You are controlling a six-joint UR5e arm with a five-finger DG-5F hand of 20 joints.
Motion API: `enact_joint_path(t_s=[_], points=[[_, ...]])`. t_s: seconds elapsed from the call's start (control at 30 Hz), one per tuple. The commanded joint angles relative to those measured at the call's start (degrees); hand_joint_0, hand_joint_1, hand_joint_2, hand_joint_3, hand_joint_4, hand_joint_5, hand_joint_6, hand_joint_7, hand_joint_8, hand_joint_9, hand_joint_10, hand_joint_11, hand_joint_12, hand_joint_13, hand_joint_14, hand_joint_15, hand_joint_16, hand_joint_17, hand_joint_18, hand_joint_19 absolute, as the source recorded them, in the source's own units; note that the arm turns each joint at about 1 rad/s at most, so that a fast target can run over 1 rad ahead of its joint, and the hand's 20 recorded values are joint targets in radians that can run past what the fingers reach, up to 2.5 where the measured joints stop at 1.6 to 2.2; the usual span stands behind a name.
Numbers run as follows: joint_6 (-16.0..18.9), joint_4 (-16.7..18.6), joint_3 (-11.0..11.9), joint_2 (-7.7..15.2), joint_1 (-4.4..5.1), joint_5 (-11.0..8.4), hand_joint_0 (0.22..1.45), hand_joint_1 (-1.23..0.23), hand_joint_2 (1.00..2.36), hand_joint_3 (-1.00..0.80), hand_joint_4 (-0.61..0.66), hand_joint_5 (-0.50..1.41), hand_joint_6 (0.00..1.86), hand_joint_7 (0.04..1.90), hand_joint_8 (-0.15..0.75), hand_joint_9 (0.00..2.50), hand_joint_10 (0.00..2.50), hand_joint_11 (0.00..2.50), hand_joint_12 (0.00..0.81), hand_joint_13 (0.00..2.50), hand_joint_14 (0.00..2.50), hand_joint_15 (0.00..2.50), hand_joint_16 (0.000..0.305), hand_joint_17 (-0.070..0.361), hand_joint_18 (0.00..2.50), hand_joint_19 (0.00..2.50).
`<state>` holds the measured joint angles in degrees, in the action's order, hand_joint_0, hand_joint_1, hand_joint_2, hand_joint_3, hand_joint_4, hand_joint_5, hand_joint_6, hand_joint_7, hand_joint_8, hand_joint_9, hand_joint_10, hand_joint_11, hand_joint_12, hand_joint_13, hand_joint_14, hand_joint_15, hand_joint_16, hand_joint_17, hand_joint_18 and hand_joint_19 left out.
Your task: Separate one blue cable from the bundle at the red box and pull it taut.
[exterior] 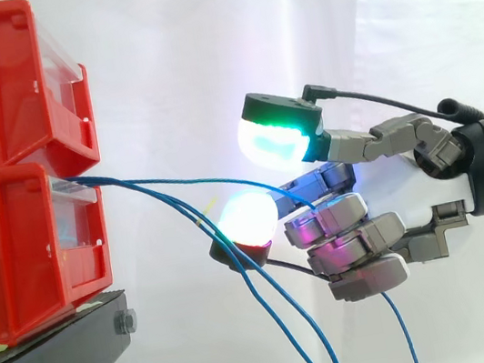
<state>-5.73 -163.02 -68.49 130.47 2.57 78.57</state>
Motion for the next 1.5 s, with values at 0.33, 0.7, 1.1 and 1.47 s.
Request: enact_joint_path(t_s=[0.33,0.7,1.1,1.47], points=[[-0.69,-0.02,0.02,0.04,0.06,0.00,0.65,-0.73,1.02,-0.15,0.06,-0.18,0.95,0.82,0.274,0.43,2.50,1.03,0.335,0.76,2.50,1.16,0.044,0.098,1.09,1.70],[-1.21,-0.02,0.02,0.04,0.06,0.00,0.60,-0.59,1.00,-0.50,0.12,-0.19,0.96,0.77,0.253,0.43,2.50,1.03,0.317,0.74,2.50,1.19,0.042,0.094,1.07,1.83],[-2.09,-0.02,0.02,0.04,0.15,0.00,0.64,-0.61,1.01,-0.22,0.13,-0.19,0.95,0.79,0.279,0.50,2.50,1.06,0.337,0.80,2.50,1.14,0.047,0.106,1.04,1.53],[-2.01,-0.02,0.02,0.04,0.15,0.00,0.67,-0.77,1.01,-0.19,0.06,-0.20,0.97,0.76,0.260,0.46,2.50,1.07,0.331,0.76,2.50,1.19,0.043,0.098,1.04,1.62]])
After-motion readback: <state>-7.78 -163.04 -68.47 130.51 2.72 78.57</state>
